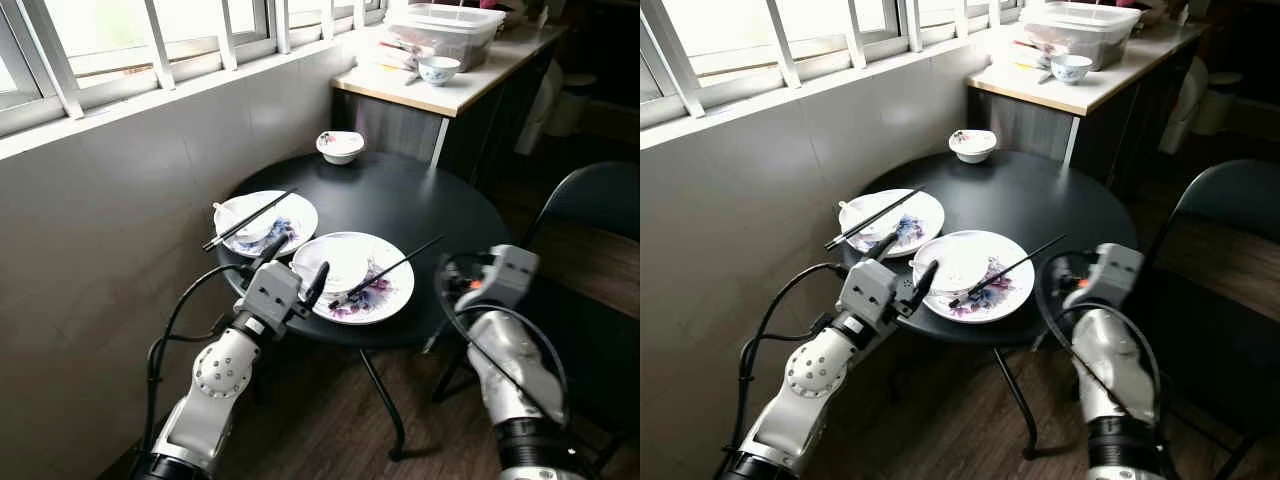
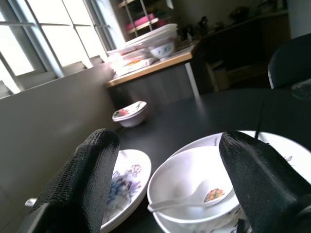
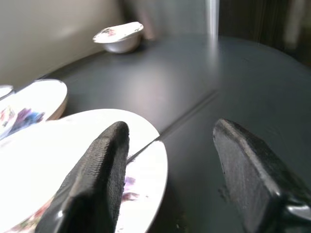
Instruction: Kitchen organization
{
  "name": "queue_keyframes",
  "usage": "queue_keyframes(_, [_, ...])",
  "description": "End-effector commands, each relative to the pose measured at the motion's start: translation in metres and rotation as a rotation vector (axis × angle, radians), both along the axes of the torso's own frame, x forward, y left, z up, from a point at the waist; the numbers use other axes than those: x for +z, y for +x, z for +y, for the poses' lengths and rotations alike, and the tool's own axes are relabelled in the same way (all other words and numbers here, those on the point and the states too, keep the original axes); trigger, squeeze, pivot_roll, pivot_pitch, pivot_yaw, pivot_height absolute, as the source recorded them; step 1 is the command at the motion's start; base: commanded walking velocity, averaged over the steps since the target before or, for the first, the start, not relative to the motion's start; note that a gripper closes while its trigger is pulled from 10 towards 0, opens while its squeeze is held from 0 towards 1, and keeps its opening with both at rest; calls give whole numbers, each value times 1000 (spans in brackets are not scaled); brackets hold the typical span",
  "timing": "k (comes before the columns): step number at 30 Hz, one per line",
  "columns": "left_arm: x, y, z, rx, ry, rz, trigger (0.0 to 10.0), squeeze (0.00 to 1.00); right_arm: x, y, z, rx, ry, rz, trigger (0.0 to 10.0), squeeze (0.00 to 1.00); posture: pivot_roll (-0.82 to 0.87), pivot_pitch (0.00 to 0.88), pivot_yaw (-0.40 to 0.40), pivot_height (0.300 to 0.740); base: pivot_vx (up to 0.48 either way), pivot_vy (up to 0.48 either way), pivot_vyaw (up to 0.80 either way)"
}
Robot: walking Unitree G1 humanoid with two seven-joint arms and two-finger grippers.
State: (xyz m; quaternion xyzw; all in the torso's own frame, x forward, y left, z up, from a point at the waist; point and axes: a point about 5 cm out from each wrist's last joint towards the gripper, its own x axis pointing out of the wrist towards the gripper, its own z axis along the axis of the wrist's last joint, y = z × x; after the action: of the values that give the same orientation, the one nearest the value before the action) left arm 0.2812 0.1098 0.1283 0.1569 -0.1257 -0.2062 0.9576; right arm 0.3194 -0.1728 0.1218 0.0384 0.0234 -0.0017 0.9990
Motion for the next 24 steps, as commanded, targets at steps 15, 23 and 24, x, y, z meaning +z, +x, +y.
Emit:
queue_keyframes(15, [-48,-17,41,175,124,290,10000,0,-7,-34,26,224,-333,-127,10000,0,-11,0,-6,740,0,0,0])
queue_keyframes(23, [-65,-21,40,191,152,389,10000,0,-26,-39,25,192,-343,-49,10000,0,-10,0,-5,740,0,0,0])
queue_keyframes(24, [-65,-21,40,191,152,389,10000,0,-26,-39,25,192,-343,-49,10000,0,-10,0,-5,740,0,0,0])
